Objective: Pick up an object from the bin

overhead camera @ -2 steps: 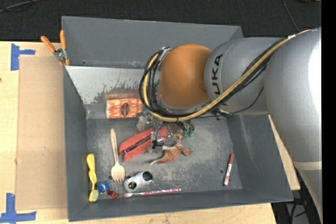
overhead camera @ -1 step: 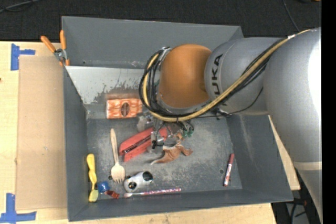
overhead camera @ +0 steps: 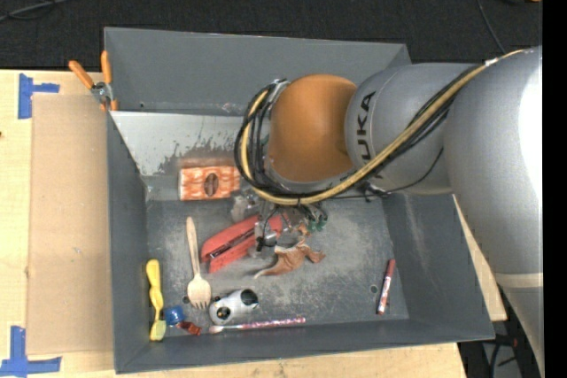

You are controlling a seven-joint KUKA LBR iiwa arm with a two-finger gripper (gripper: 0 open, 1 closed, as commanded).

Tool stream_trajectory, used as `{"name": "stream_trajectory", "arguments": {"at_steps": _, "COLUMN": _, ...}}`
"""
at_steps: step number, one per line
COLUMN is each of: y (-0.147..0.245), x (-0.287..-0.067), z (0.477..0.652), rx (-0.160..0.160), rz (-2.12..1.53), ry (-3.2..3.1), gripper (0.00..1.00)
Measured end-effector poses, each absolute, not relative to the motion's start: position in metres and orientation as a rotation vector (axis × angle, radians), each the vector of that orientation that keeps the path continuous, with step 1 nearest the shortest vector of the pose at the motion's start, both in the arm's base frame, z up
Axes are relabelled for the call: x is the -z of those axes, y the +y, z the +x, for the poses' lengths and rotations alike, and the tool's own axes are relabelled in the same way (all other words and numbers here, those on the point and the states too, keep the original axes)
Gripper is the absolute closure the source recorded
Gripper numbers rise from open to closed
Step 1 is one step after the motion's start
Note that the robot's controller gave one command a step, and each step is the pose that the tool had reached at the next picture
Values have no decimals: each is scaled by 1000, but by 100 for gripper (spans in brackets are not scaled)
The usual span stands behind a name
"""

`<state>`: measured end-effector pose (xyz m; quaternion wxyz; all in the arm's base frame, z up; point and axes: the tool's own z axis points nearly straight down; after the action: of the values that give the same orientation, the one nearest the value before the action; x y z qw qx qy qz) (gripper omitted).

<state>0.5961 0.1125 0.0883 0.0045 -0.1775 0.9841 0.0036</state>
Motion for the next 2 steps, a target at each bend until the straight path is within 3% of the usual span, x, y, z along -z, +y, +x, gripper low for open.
{"name": "stream_trajectory", "arguments": {"at_steps": 2, "y": 113, "x": -88, "z": 596, "rx": -11, "rz": -555, "ry": 3083, "gripper": 100}}
